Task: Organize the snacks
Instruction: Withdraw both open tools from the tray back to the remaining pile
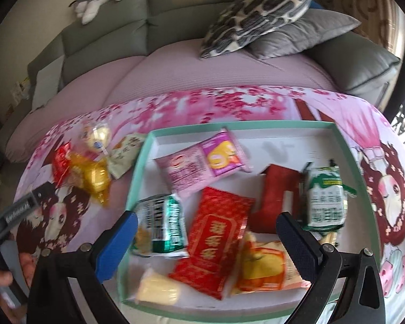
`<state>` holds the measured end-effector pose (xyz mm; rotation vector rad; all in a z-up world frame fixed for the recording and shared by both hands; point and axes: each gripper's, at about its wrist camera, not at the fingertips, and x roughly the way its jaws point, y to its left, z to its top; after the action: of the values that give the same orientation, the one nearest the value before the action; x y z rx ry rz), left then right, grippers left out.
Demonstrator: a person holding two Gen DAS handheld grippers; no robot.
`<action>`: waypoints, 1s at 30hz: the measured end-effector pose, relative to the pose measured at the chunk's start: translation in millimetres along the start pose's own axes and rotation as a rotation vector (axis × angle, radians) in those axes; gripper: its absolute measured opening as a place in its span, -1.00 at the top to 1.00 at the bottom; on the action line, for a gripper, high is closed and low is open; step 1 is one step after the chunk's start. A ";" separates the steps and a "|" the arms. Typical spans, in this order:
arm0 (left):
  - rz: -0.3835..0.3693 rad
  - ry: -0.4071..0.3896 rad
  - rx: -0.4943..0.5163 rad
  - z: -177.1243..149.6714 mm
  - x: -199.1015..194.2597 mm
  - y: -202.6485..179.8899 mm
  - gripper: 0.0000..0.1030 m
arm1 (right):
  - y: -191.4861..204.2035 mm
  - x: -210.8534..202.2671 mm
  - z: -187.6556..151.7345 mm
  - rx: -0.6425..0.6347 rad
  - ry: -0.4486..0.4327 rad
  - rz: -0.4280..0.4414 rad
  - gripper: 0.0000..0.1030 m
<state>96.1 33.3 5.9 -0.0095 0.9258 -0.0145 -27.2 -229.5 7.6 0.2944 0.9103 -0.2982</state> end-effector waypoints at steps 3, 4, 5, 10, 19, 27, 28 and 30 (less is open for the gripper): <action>0.036 0.009 -0.028 -0.8 2.1 21.6 -1.00 | 10.9 1.9 -2.3 -0.020 0.004 0.020 -1.00; 0.038 0.014 -0.039 -0.8 3.0 27.4 -1.00 | 13.8 2.8 -3.3 -0.026 0.007 0.026 -1.00; 0.037 0.017 -0.051 -0.7 3.6 33.0 -1.00 | 17.1 4.1 -4.4 -0.033 0.011 0.032 -1.00; 0.059 -0.007 -0.093 2.3 2.0 54.6 -1.00 | 29.2 7.9 -8.2 -0.054 0.022 0.058 -1.00; -0.021 -0.052 -0.129 18.2 9.1 59.0 -1.00 | 52.7 14.6 -5.2 -0.083 0.024 0.099 -1.00; -0.089 0.012 -0.102 30.4 28.7 47.6 -1.00 | 95.9 25.5 10.9 -0.195 0.022 0.100 -1.00; -0.072 0.021 -0.096 32.0 30.6 46.5 -1.00 | 101.6 28.8 12.9 -0.214 0.031 0.095 -1.00; -0.052 0.018 -0.075 35.3 31.4 45.2 -1.00 | 114.1 35.8 17.3 -0.263 0.047 0.083 -1.00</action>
<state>143.5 78.0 1.4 -0.1034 0.9433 -0.0283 48.7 -135.6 2.7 0.0965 0.9691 -0.0933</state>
